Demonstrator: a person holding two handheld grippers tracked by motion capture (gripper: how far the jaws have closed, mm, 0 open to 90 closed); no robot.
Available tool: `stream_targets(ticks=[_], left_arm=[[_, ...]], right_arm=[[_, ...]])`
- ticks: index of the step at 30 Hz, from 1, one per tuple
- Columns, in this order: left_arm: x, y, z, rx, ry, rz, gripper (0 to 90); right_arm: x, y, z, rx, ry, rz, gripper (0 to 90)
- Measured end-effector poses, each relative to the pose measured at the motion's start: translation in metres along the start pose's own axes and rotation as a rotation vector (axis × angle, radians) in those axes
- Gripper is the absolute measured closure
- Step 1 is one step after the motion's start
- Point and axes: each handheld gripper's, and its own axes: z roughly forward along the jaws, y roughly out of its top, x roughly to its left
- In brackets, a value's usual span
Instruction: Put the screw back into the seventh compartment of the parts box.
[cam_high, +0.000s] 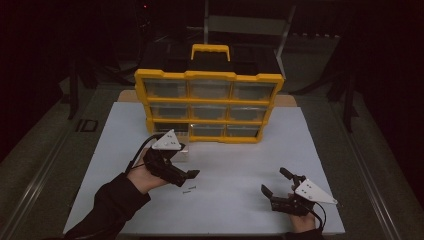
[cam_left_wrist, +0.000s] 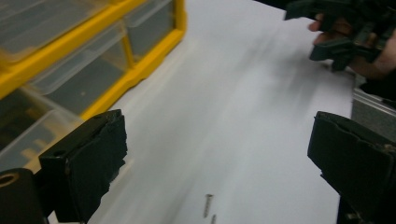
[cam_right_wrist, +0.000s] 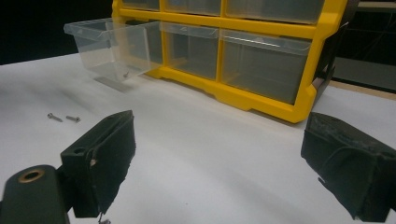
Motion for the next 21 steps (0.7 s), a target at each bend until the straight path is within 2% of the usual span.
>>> stream_targets(ticks=[3, 10, 12, 21], left_arm=[[-0.006, -0.002, 0.004, -0.010, -0.018, 0.009, 4.2], [-0.013, -0.016, 0.019, 0.007, -0.046, 0.032, 6.0], [-0.012, -0.019, 0.023, 0.018, -0.066, 0.030, 7.3], [-0.004, -0.044, 0.040, 0.074, -0.084, 0.004, 15.2]], right_arm=[[0.000, 0.000, 0.000, 0.000, -0.001, 0.001, 10.0], [0.000, 0.000, 0.000, 0.000, 0.004, 0.000, 10.0], [0.000, 0.000, 0.000, -0.001, 0.004, 0.000, 10.0], [0.000, 0.000, 0.000, 0.002, 0.006, 0.002, 10.0]])
